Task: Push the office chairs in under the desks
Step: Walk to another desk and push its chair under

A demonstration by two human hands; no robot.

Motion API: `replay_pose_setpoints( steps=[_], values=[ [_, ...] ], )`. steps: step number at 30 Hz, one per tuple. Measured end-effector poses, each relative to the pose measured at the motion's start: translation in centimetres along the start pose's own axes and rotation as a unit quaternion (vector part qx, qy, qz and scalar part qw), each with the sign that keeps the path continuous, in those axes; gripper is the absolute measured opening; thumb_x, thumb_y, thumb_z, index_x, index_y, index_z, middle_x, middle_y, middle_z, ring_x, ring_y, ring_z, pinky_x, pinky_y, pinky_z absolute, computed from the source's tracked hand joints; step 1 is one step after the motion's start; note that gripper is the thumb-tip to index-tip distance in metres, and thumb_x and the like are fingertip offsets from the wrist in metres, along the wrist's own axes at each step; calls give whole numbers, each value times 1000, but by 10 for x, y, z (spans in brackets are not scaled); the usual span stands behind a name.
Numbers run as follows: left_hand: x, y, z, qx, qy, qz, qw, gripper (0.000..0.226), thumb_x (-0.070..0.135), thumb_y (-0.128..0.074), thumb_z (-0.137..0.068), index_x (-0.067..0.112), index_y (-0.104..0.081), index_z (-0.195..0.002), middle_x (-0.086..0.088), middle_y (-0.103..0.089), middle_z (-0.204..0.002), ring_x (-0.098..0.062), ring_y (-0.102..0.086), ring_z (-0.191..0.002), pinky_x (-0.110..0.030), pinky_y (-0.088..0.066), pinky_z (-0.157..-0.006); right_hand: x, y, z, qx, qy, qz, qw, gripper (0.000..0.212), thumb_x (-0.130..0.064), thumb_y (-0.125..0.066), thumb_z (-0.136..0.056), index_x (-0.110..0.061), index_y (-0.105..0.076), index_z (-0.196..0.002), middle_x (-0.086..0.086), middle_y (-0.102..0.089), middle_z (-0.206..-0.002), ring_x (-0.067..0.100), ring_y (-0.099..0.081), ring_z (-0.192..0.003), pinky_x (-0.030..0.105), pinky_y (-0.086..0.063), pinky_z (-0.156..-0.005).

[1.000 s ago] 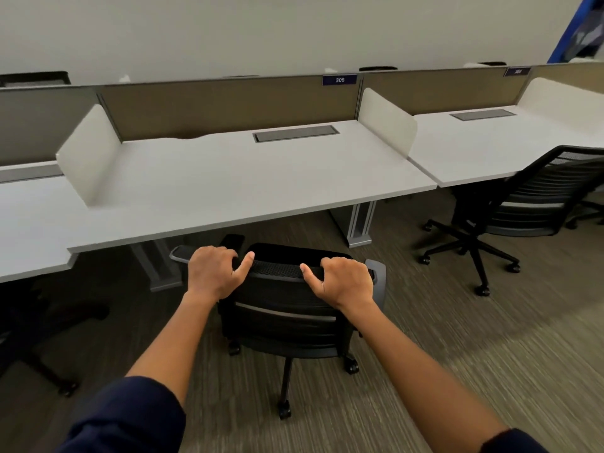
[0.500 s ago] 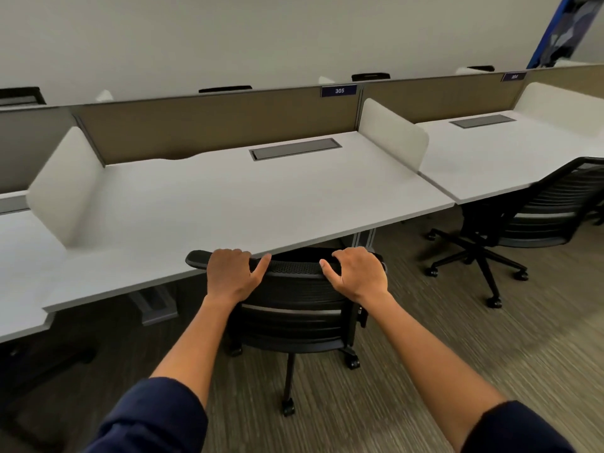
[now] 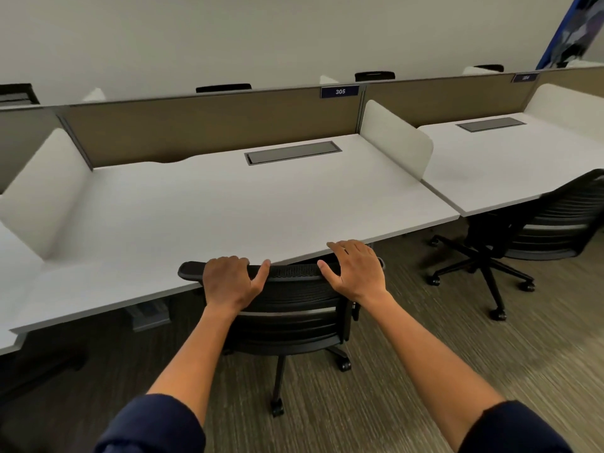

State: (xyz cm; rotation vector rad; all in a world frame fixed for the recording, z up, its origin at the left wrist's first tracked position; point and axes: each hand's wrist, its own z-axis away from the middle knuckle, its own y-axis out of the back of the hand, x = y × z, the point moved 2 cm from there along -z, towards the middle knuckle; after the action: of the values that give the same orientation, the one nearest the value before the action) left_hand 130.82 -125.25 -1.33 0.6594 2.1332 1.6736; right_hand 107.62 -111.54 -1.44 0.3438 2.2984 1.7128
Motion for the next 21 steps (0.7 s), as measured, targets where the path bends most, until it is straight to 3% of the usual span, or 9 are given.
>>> replay_pose_setpoints(
  steps=[3,5,7,9,11,12,15,21],
  values=[
    [-2,-1,0,6,-16,9,1000,85,79,-18,-88,17,-76,-88,-2,-73,-79,-24,-67,-76,-37,-52,-73,2,0,-1,-13,11,-15,1000,77,-72,-22,-94,-20,-52,-142,5,-60,-139,25,-51,-133,43,-43,-111],
    [-11,-2,-4,-4,-36,41,999,83,79,-25,-90,15,-74,-108,-4,-75,-103,-26,-69,-97,-39,-52,-84,4,0,-2,-28,20,-43,998,73,-69,-29,-97,-18,-54,-141,6,-60,-140,25,-51,-133,42,-42,-111],
    [-25,2,-9,-35,-41,62,997,88,82,-20,-88,14,-74,-94,-2,-73,-95,-26,-68,-90,-38,-50,-79,6,3,-5,-29,17,-88,996,66,-63,-35,-100,-13,-61,-133,9,-64,-133,27,-55,-127,41,-45,-108],
    [-33,5,-7,-56,-27,65,996,92,85,-6,-84,15,-63,-66,-1,-64,-68,-22,-61,-67,-35,-42,-66,12,8,-4,-23,-2,-89,996,66,-62,-29,-101,-12,-72,-105,9,-72,-103,27,-66,-101,41,-53,-90],
    [-37,6,-3,-67,-9,70,995,83,77,-9,-88,15,-57,-62,-1,-59,-62,-19,-57,-62,-36,-42,-66,11,11,-1,-22,-5,-46,999,74,-65,-16,-99,-16,-59,-64,3,-61,-64,23,-61,-63,37,-52,-65],
    [-34,4,3,-66,-1,68,995,79,74,-14,-92,15,-58,-61,-1,-59,-61,-18,-56,-61,-37,-44,-68,11,11,1,-27,-2,-30,999,75,-66,-12,-98,-16,-49,-56,1,-53,-54,22,-55,-53,36,-49,-58],
    [-29,1,17,-48,13,50,998,76,67,-22,-97,14,-61,-60,0,-59,-57,-17,-56,-58,-38,-50,-69,11,8,10,-46,19,-6,999,79,-65,-8,-97,-13,-50,-54,2,-51,-50,22,-51,-47,36,-48,-51],
    [-15,2,39,-23,27,38,999,79,69,-25,-97,15,-58,-50,1,-56,-48,-15,-54,-49,-34,-50,-65,26,5,18,-49,67,19,996,81,-76,-9,-91,-17,-59,-66,-2,-57,-61,17,-57,-54,34,-53,-53]
  ],
)
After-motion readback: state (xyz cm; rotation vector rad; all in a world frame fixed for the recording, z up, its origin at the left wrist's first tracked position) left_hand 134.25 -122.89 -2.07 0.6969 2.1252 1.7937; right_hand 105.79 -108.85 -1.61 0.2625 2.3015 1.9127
